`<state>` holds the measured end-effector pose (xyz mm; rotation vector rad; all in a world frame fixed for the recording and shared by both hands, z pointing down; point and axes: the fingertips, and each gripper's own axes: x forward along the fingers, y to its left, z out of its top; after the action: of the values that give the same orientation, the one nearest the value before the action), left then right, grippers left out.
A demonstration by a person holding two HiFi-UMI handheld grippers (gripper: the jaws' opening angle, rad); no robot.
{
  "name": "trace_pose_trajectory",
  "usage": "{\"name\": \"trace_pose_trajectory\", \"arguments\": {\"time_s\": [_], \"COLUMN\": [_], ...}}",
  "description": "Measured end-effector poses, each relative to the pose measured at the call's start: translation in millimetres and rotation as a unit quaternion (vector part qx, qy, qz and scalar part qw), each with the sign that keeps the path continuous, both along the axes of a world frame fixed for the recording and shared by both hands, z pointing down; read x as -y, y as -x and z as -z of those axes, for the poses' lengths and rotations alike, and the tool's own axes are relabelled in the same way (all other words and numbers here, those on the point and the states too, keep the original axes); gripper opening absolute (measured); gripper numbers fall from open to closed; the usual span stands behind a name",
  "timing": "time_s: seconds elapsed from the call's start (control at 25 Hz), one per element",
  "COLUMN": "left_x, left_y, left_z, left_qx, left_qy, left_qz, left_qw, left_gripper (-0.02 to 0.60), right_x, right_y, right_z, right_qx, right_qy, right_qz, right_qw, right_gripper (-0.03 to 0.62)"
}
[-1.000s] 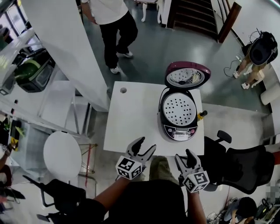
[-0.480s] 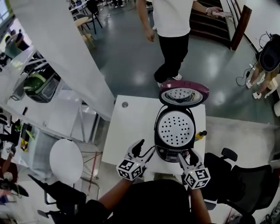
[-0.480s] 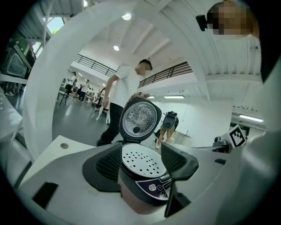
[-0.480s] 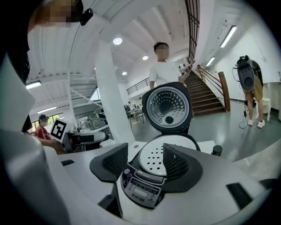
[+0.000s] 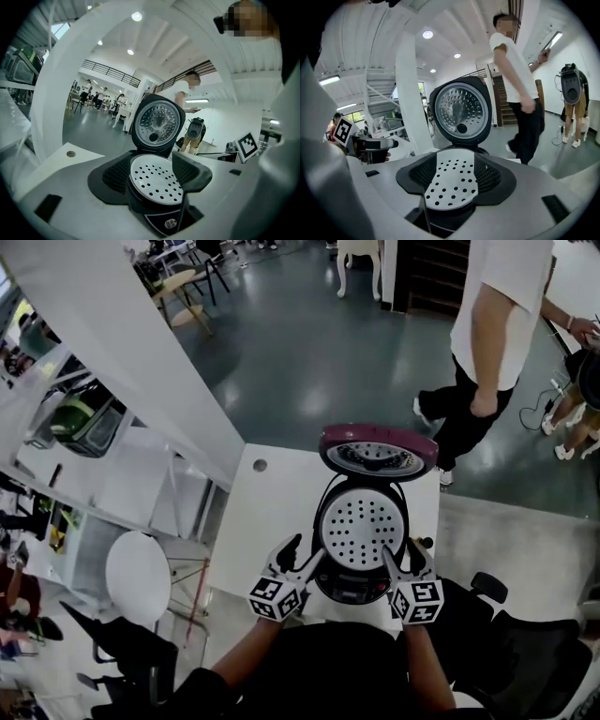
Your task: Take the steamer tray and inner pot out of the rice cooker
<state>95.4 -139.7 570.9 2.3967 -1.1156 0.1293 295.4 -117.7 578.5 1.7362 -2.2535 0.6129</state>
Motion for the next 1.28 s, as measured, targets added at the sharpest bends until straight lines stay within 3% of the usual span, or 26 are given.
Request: {"name": "trace_pose_trajectory", "arguments": {"time_s": [0.2, 0.48, 0.64, 1.28], "left_x": [15, 32, 40, 51], "left_y": [-9, -21, -26, -26], "left_z": [-6, -16, -22, -36], "left_qx": [0.018, 0.032, 0.033, 0.014], "left_qy": [0.003, 0.008, 0.017, 0.047], "left_qz": [0.011, 0.018, 0.012, 0.007], "left_qw": [0.9998, 0.9993, 0.9992, 0.9988], "left_gripper": [0.255, 0.259, 0.259, 0.262], "right_x": [32, 58, 63, 84], "right_y": [-10, -22, -29, -30], "right_z": [-14, -50, -70, -103], "right_qx": [0.000, -0.032, -0.047, -0.207], "right_qy": [0.012, 0.071, 0.118, 0.171], "right_qz": [0.014, 0.027, 0.008, 0.032], "right_qw": [1.000, 0.997, 0.992, 0.963], "right_gripper": [0.218, 0.218, 0.218, 0.218]}}
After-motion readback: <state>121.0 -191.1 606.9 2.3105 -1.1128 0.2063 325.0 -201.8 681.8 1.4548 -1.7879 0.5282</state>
